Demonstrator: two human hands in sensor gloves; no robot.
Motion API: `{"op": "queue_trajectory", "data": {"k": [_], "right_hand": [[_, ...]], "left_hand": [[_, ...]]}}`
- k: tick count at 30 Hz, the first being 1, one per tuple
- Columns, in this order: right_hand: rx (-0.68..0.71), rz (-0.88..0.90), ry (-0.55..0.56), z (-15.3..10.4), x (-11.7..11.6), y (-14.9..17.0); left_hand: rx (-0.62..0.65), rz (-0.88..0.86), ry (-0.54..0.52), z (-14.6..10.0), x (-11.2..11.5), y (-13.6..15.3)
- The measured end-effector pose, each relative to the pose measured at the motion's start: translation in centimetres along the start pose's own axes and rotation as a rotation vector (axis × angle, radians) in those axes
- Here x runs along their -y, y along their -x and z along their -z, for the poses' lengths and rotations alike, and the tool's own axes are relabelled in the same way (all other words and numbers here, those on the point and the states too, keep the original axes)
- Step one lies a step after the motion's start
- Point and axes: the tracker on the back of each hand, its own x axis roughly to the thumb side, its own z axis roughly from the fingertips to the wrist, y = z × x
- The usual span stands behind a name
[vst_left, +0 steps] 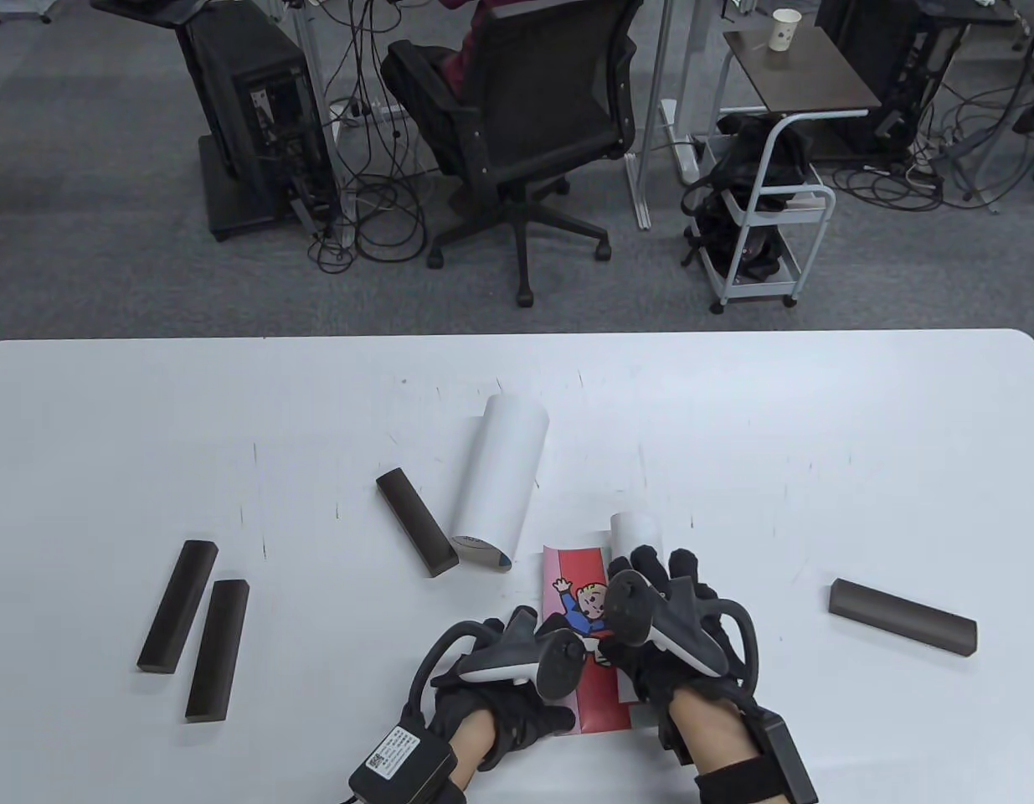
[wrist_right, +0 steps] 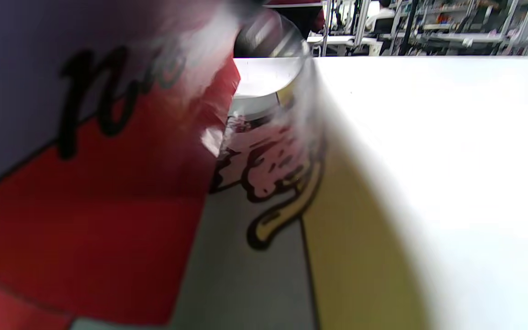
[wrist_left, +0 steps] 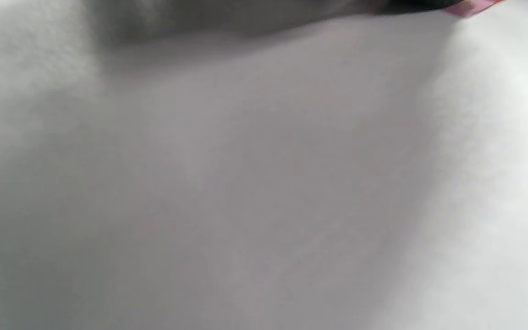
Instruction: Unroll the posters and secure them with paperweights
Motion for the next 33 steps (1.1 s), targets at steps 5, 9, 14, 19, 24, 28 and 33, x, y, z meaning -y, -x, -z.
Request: {"op": "queue_trajectory", "data": {"k": [5, 9, 14, 19, 24, 28, 33], "right_hand": [[0.044, 0.042, -0.007, 0.0, 0.8, 1.2], [-0.002, 0.029, 0.007, -0.1, 1.0, 2.4], [-0.106, -0.133, -0.024, -0.1, 0.5, 3.5], [-0.192, -0.171, -0.046, 0.1, 0.7, 4.7], [-0.325, -0.133, -0.059, 0.3, 0.9, 6.8], [-0.374, 0.044, -0.015, -0.1, 2.2, 8.7], [-0.508, 0.332, 0.199, -1.4, 6.1, 11.8]], "left_hand": [[0.002, -0.005, 0.009, -0.1, -0.1, 0.1], [0.0, -0.012, 0.014, -0.1, -0.1, 0.2], [0.006, -0.02, 0.011, -0.2, 0.0, 0.3], [0.014, -0.041, 0.002, -0.2, 0.1, 0.5], [0.02, -0.061, 0.002, -0.2, 0.2, 0.6], [0.021, -0.066, -0.001, -0.2, 0.2, 0.6], [0.022, -0.067, -0.001, -0.3, 0.2, 0.7]]}}
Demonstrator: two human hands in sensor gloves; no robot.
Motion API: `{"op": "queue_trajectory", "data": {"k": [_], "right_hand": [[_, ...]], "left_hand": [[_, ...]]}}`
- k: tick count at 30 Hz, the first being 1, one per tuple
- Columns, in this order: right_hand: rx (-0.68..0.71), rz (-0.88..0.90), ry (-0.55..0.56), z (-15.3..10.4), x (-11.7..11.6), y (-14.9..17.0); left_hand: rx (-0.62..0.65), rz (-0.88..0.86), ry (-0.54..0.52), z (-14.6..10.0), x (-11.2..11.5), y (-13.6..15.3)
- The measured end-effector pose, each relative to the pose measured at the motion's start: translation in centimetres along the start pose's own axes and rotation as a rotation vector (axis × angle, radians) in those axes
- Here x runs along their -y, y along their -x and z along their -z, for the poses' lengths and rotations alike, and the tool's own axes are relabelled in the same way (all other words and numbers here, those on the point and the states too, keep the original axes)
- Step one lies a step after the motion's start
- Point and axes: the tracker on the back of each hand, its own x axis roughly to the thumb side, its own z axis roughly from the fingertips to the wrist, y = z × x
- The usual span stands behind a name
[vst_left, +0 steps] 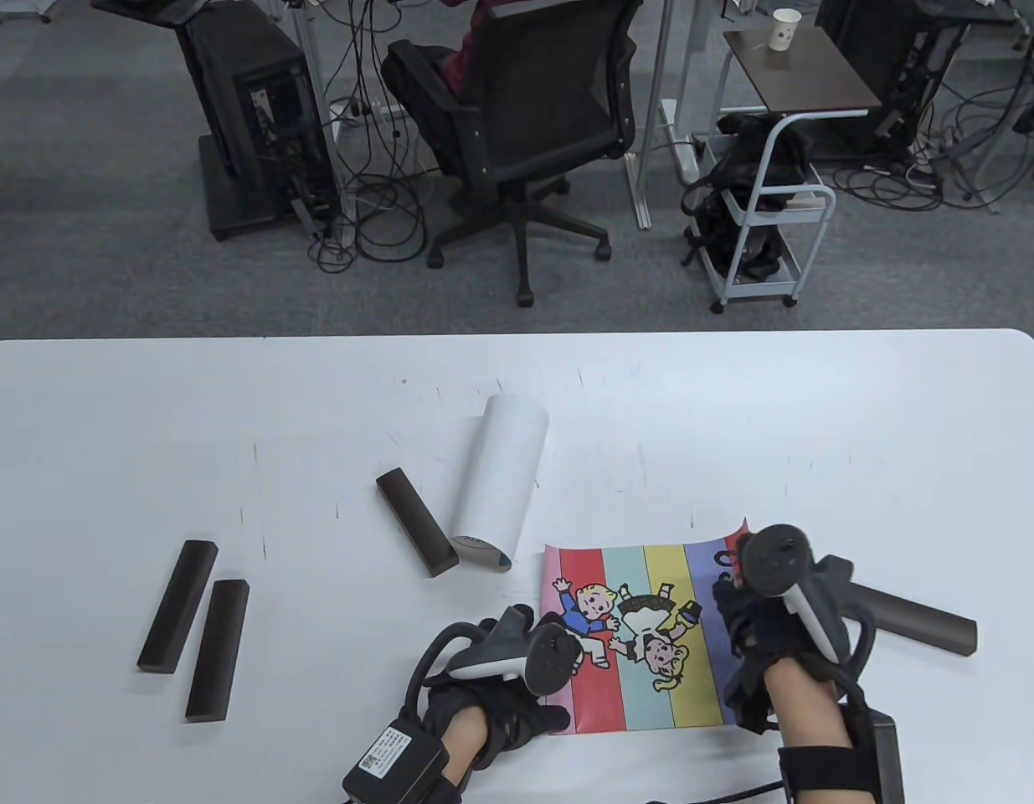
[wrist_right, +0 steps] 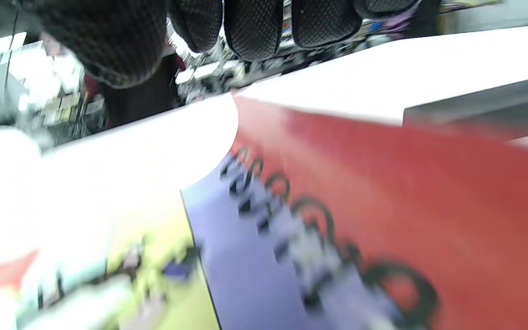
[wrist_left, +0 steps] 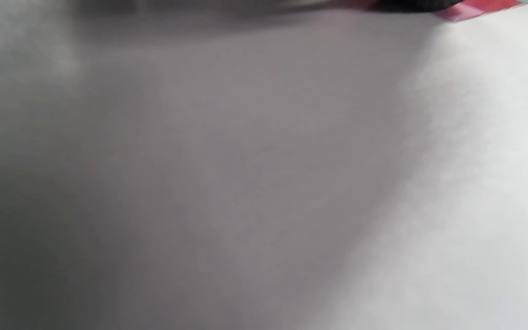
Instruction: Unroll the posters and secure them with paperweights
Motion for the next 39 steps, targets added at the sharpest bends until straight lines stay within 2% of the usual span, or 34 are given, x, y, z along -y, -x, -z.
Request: {"op": "queue_trajectory", "data": {"k": [2, 6, 9, 17, 21, 24, 29, 33, 35, 39], "right_hand": [[-0.1, 0.086, 0.033, 0.6, 1.5, 1.3], [-0.311, 0.175, 0.046, 1.9, 2.5, 4.4], [-0.473, 0.216, -0.027, 3.2, 1.3, 7.3], [-0.678, 0.093, -0.191, 5.3, -2.6, 11.1], [-0.72, -0.014, -0.191, 6.0, -4.0, 11.5], [-0.745, -0.12, -0.091, 6.2, -3.9, 11.1], [-0.769, -0.274, -0.082, 6.2, -3.4, 10.1], [-0.763, -0.243, -0.111, 5.4, -2.3, 9.8], [-0.759, -0.218, -0.079, 5.0, -1.4, 9.7], [-0.7, -0.12, -0.024, 4.1, 1.9, 7.8]], "left_hand": [[0.0, -0.001, 0.001, 0.0, 0.0, 0.0], [0.0, -0.001, 0.001, 0.0, 0.0, 0.0], [0.001, 0.0, 0.002, 0.0, 0.0, 0.0], [0.001, 0.0, 0.002, 0.0, 0.0, 0.0], [0.001, 0.001, 0.002, 0.0, 0.0, 0.0], [0.001, 0.003, 0.001, 0.0, 0.1, 0.0], [0.002, 0.002, 0.003, -0.1, 0.1, 0.0], [0.002, 0.004, 0.006, -0.1, 0.0, 0.0], [0.003, 0.001, 0.005, -0.1, 0.1, 0.0], [0.004, -0.001, 0.005, -0.1, 0.1, 0.0]]}}
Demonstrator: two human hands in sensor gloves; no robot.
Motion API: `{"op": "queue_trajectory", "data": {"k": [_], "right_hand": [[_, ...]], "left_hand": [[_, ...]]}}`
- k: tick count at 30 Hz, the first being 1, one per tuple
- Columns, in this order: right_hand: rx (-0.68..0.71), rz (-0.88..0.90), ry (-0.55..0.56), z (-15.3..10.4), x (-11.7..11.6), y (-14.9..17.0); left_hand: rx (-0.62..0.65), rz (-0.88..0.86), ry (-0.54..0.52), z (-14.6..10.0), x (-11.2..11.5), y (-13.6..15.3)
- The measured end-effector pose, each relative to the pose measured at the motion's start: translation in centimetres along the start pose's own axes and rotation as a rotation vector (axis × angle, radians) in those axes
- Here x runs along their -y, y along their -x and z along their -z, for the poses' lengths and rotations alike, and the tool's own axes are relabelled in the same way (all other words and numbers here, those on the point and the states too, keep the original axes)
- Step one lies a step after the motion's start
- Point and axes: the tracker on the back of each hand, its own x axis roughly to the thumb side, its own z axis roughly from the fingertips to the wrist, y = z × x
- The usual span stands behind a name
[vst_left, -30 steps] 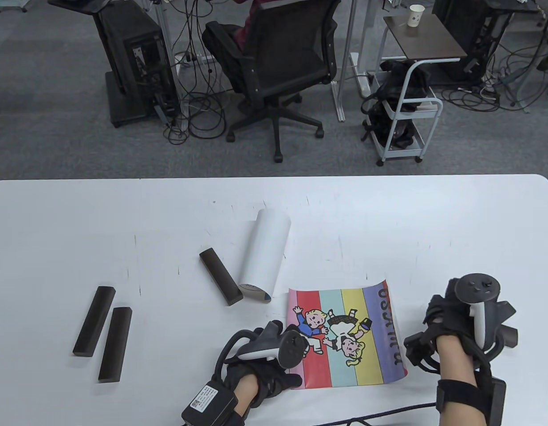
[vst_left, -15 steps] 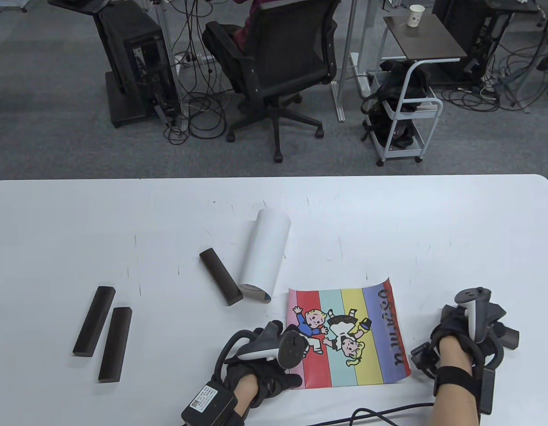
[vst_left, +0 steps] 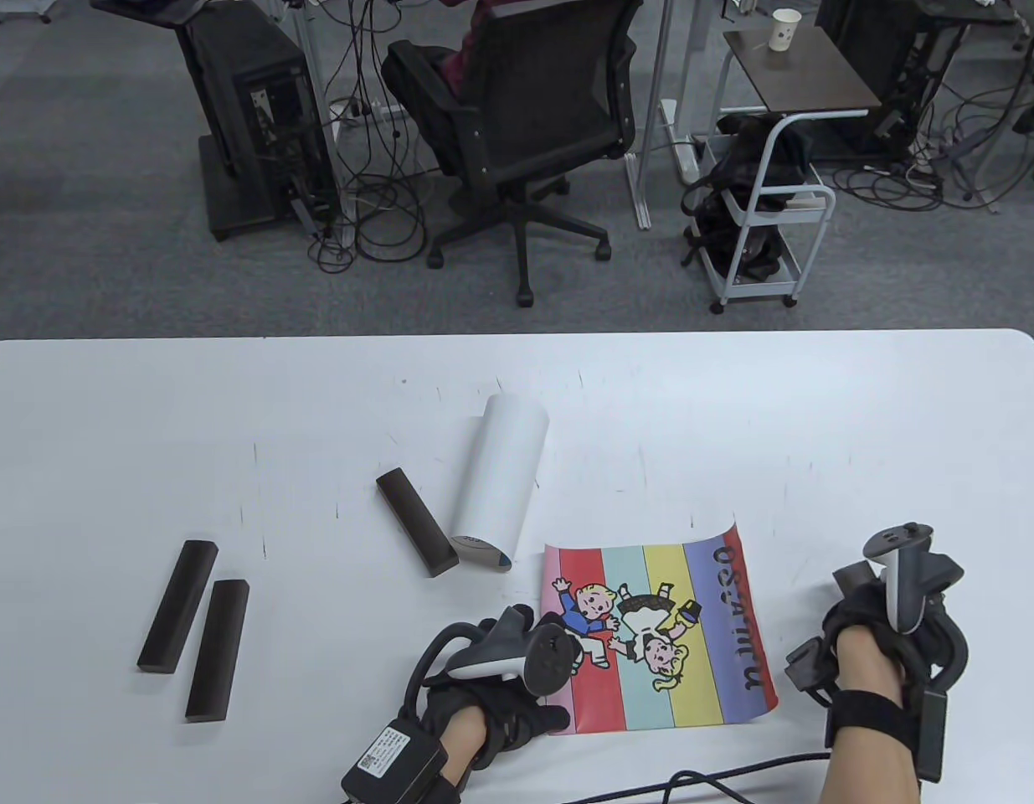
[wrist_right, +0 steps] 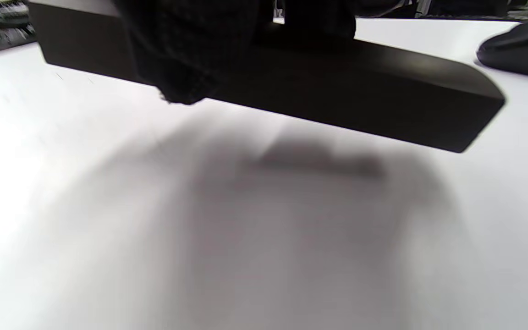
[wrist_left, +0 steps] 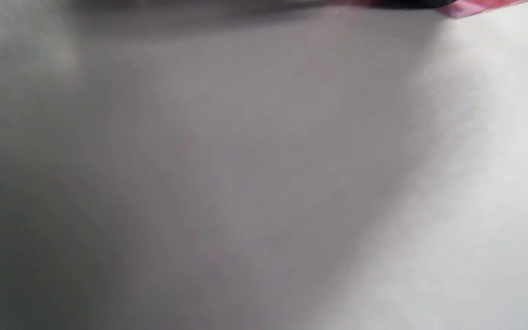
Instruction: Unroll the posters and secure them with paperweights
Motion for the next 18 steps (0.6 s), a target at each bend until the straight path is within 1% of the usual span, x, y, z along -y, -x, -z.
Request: {"op": "queue_trajectory", "data": {"k": [1, 3, 4, 5, 7, 9, 12, 13, 14, 15, 16, 18], "right_hand": [[0.024, 0.015, 0.005, -0.5, 0.7, -0.3], [0.134, 0.055, 0.013, -2.6, 3.0, -1.3], [0.183, 0.068, 0.012, -3.5, 3.7, -1.8], [0.254, 0.071, 0.027, -4.9, 4.6, -2.6], [0.356, 0.04, 0.048, -7.0, 5.6, -3.7], [0.444, 0.0, 0.058, -9.0, 5.7, -4.7], [0.529, -0.052, 0.044, -11.2, 4.7, -5.8], [0.541, -0.069, 0.038, -11.5, 4.2, -6.1], [0.544, -0.096, 0.028, -11.9, 3.1, -6.4], [0.545, -0.104, 0.023, -12.0, 2.6, -6.5], [0.539, -0.139, 0.007, -11.9, 1.4, -6.8], [0.529, -0.187, -0.001, -11.6, 0.1, -7.0]], "left_hand": [[0.0, 0.0, 0.001, 0.0, 0.0, 0.0], [0.0, -0.001, 0.001, 0.0, 0.0, 0.0], [0.0, -0.001, 0.001, 0.0, 0.0, 0.0], [0.0, -0.002, 0.002, 0.0, 0.0, 0.0], [0.0, -0.002, 0.001, 0.0, 0.0, 0.0], [0.0, -0.001, 0.002, 0.0, 0.0, 0.0], [0.0, -0.001, 0.003, 0.0, 0.0, 0.0], [0.0, -0.001, 0.003, 0.0, 0.0, 0.0], [0.0, -0.001, 0.003, 0.0, 0.0, 0.0], [0.001, -0.001, 0.003, 0.0, 0.0, 0.0], [0.0, 0.0, 0.004, 0.0, 0.0, 0.0], [0.0, 0.001, 0.005, 0.0, 0.0, 0.0]]}}
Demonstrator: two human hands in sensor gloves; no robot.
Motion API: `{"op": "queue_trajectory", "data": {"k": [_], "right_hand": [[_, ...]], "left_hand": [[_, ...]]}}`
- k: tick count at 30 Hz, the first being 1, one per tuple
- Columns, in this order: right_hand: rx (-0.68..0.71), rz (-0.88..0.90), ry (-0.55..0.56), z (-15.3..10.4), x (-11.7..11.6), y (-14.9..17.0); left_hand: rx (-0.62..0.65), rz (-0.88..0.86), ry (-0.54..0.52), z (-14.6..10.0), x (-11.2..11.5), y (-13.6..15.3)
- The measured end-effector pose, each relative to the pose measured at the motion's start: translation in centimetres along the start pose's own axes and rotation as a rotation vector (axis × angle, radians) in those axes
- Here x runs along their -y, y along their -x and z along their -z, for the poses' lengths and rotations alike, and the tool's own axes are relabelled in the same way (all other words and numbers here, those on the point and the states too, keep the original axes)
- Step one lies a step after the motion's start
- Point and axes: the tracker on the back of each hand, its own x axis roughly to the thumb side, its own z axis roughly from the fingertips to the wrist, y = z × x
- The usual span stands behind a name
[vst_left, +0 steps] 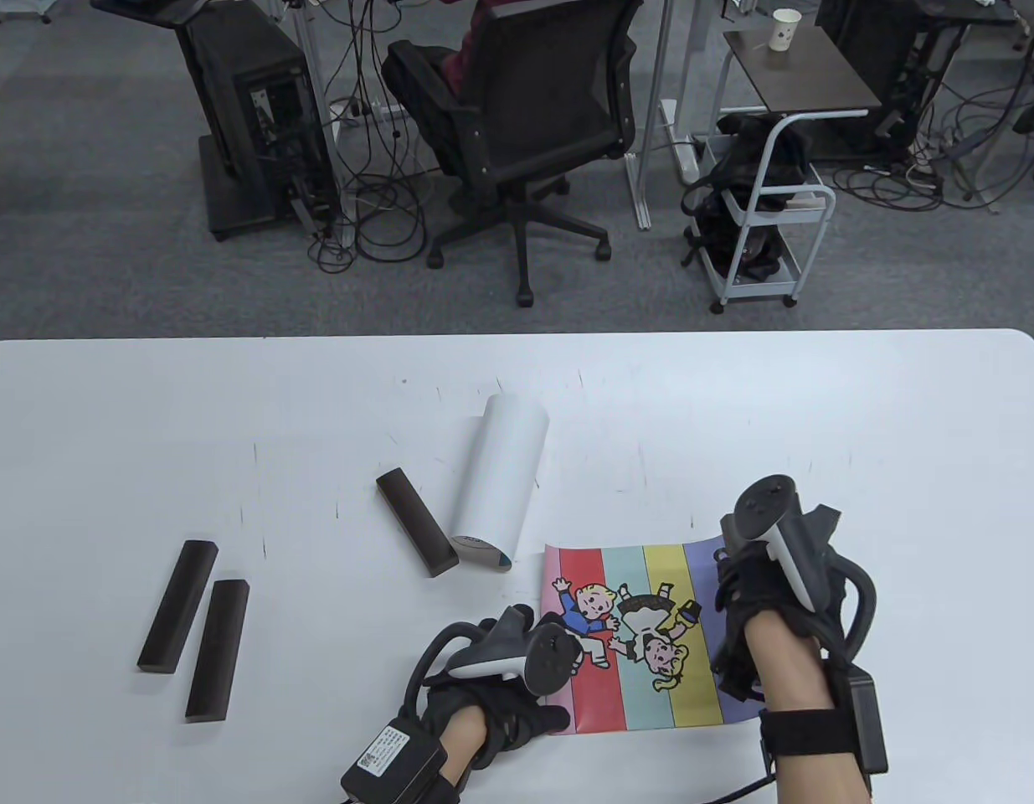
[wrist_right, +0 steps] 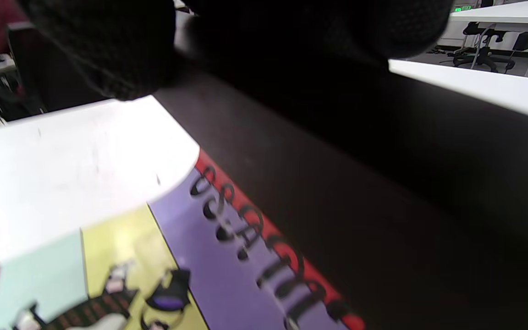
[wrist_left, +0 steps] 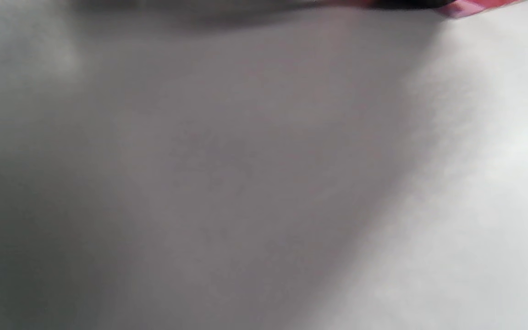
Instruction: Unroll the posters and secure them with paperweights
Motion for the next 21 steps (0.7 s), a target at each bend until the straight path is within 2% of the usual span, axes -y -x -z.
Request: {"op": "queue_trajectory", "data": {"k": [7, 12, 16, 21], "right_hand": [[-0.094, -0.1, -0.023, 2.8, -4.7, 1.5], [-0.164, -0.07, -0.044, 4.8, -7.0, 3.8], [-0.179, -0.052, -0.045, 5.4, -7.9, 4.7], [-0.175, -0.04, -0.038, 5.4, -7.8, 5.0]], "left_hand": [[0.0, -0.006, -0.004, 0.0, 0.0, 0.0], [0.001, -0.007, -0.003, 0.0, 0.0, 0.0], [0.001, -0.006, -0.002, 0.0, 0.0, 0.0], [0.001, -0.006, -0.003, 0.1, 0.0, 0.0]]}}
